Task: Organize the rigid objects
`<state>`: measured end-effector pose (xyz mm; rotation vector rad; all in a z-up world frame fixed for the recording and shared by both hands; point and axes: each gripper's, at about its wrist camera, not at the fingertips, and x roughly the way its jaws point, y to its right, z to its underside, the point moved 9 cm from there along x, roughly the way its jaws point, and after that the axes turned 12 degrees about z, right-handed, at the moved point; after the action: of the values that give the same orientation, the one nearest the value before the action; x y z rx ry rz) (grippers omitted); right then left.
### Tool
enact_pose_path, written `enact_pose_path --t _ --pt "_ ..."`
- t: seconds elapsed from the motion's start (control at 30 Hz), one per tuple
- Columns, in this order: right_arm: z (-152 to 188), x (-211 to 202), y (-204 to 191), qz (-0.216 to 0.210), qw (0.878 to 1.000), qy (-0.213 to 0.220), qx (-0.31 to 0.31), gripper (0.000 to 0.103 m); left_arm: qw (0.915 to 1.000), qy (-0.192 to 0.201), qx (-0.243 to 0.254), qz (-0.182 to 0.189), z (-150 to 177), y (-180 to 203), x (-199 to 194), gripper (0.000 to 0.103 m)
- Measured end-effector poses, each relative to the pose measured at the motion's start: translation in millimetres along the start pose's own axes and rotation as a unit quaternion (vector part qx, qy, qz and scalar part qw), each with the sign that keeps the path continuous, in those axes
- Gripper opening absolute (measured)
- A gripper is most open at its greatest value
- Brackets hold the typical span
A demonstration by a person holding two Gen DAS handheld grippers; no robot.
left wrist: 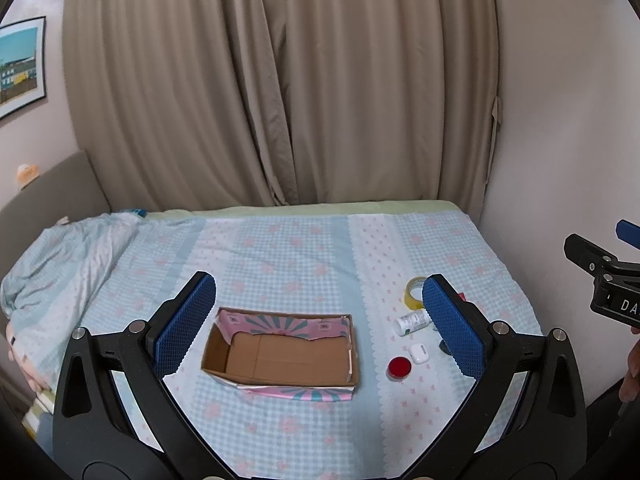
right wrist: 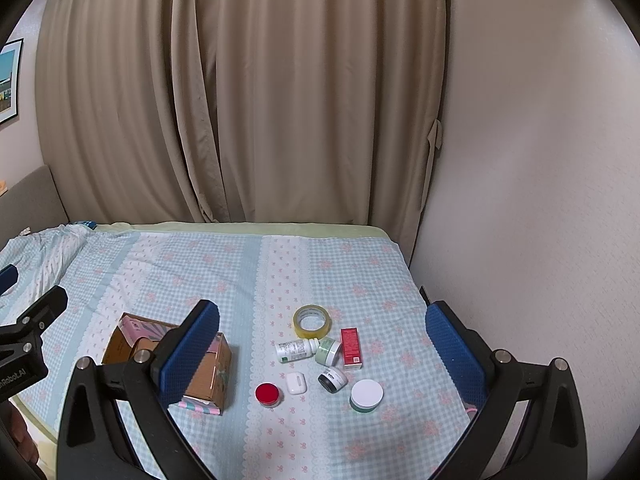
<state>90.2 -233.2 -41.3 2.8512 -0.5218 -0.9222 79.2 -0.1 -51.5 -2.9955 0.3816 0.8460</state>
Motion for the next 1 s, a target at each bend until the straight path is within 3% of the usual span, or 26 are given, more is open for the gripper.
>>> enact_pose_path --t 0.27,0.47,0.77,1.0 --pt "4 9 -10 0.0 1.0 -0.02 0.004 0.103 0.9992 -0.027 0.018 0.025 -12 -7 22 0.103" --pt "19 32 -11 0.013 0.998 -0.055 0.019 0.103 0.9922 -0.069 0.059 0.085 -12 4 76 0.102" --pt "73 114 12 0.057 0.988 -0.141 0.029 0.103 0.9629 -0.174 0.116 0.171 38 55 216 0.103" --pt "117 211 42 0.088 0.974 -0.203 0.035 0.103 0.9296 -0.259 0.162 0.206 103 106 329 0.102"
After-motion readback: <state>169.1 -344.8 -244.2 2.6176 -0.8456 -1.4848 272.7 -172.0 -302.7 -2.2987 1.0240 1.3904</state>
